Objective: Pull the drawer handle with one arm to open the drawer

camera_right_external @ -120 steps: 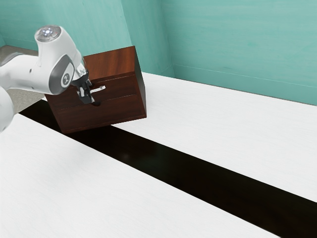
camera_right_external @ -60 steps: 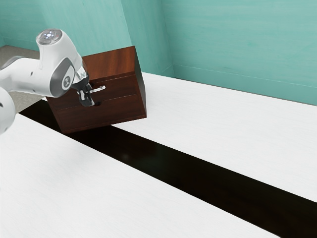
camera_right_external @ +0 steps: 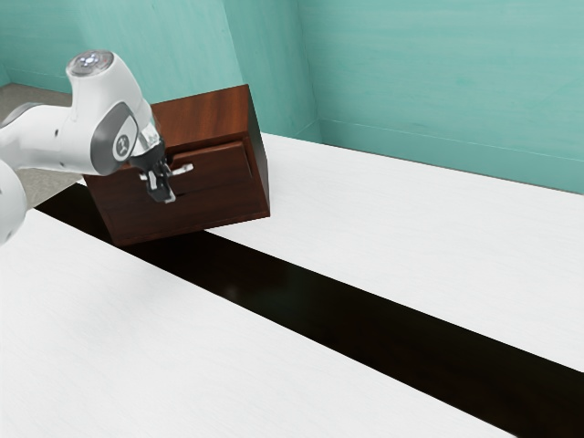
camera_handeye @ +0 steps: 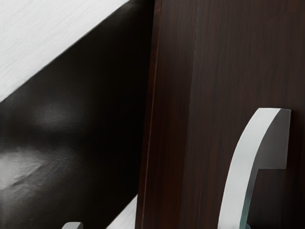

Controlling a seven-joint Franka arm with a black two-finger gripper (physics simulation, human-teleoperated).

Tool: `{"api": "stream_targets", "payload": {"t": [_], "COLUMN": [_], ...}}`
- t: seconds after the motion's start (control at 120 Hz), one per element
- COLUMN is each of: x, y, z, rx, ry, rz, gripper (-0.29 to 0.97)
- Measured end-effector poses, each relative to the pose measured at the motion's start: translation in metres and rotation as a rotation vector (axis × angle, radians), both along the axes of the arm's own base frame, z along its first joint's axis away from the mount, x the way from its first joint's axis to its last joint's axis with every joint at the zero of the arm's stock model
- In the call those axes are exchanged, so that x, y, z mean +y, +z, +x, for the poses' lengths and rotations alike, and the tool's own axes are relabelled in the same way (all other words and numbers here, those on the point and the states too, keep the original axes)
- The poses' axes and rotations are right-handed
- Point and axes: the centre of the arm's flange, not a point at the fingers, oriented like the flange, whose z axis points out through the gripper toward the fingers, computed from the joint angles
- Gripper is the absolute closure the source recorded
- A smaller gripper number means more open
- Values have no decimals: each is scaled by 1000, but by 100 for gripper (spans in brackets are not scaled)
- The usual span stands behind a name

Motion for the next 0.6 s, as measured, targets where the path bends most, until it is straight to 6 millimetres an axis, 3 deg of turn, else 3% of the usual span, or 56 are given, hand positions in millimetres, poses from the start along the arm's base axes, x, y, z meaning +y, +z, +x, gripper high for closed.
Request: {"api": "stream_targets", "payload": {"t": [0.6], "x": [-15], "y": [-1], "z": [-17], "rx": [61], "ry": [-4], "rz": [-45], "gripper": [35]}}
